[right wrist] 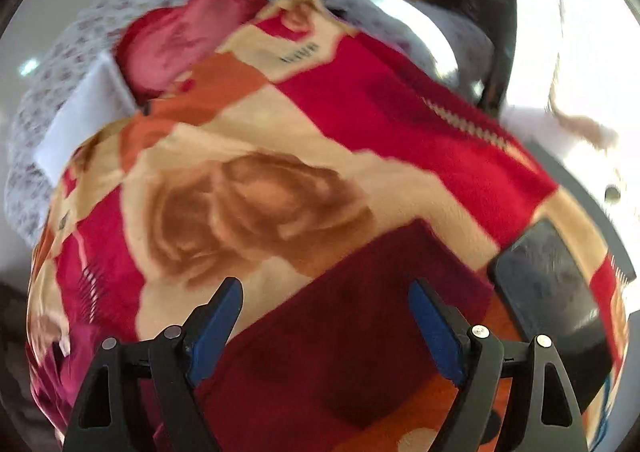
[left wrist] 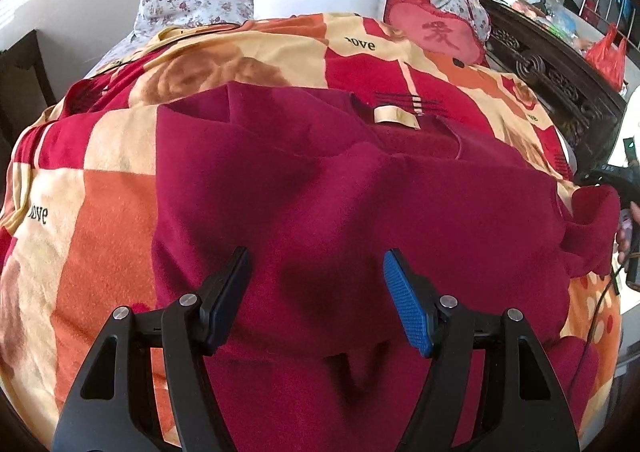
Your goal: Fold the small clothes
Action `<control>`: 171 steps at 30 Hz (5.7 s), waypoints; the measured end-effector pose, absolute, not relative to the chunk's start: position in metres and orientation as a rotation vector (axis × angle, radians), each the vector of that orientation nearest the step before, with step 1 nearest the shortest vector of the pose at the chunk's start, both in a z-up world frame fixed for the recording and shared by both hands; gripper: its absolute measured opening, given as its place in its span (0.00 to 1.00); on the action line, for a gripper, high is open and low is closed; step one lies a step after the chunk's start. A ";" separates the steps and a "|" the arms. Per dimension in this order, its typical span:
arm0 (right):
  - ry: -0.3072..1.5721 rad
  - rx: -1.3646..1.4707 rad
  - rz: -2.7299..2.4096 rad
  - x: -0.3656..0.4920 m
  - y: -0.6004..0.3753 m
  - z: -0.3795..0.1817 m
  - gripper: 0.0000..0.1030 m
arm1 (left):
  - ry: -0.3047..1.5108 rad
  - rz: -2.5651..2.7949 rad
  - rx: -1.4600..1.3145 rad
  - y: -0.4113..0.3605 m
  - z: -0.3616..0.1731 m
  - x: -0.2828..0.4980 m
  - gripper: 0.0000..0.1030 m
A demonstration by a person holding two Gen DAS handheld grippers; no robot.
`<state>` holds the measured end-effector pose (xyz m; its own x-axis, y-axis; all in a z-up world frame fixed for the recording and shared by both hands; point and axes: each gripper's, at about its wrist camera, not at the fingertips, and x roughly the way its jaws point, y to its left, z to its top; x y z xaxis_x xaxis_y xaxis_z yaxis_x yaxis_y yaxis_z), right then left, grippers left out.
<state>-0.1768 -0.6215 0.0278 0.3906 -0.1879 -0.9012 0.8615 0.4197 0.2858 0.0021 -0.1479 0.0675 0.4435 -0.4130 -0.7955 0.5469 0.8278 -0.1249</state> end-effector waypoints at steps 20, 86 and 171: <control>0.401 0.621 -0.314 -0.204 -0.548 0.213 0.02 | 0.904 -0.540 0.016 -0.105 0.091 0.011 0.67; 0.871 0.316 -0.318 -0.106 -0.433 0.061 0.44 | 0.954 -0.519 -0.021 -0.091 0.072 0.060 0.27; 0.941 0.663 0.050 -0.364 -0.322 0.041 0.08 | 1.331 -0.815 0.016 0.018 0.062 -0.192 0.10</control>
<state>-0.3642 -0.3219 0.0413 0.6027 0.3189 -0.7314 0.2392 0.8022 0.5470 -0.1919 0.0176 0.0620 0.0106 -0.5134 -0.8581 0.5310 0.7300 -0.4302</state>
